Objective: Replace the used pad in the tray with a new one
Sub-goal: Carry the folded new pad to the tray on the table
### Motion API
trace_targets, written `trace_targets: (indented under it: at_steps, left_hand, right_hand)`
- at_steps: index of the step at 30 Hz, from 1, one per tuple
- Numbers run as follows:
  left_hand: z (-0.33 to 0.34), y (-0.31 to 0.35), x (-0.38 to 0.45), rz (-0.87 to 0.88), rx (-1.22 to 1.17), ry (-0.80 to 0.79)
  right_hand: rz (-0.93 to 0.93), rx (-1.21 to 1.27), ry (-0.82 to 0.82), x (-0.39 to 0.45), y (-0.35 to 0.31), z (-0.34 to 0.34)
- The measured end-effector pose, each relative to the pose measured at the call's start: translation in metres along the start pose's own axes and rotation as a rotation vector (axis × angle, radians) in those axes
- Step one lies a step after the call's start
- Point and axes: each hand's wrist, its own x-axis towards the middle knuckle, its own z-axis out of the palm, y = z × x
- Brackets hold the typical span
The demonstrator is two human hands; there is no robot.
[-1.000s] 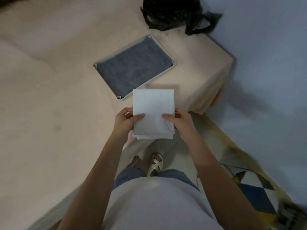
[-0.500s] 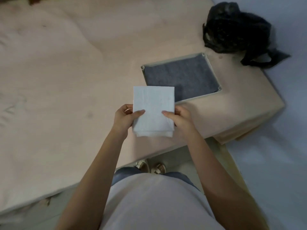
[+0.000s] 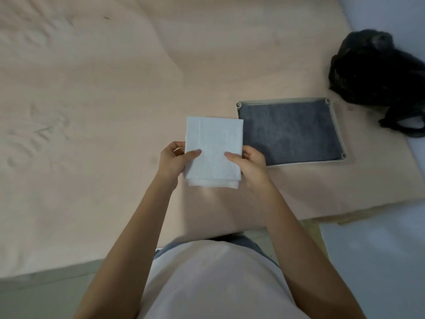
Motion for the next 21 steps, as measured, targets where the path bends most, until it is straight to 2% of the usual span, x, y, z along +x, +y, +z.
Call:
trace_targets:
  at_steps: [9, 16, 21]
  left_hand:
    - [-0.002, 0.004, 0.024, 0.005, 0.056, 0.117]
    - [0.003, -0.004, 0.052, 0.089, 0.527, 0.225]
    - [0.005, 0.0, 0.063, 0.11, 0.687, 0.237]
  right_hand:
    - [-0.014, -0.191, 0.055, 0.025, -0.014, 0.026]
    - [-0.175, -0.573, 0.091, 0.054, -0.019, 0.039]
    - [-0.225, -0.849, 0.076, 0.062, -0.023, 0.042]
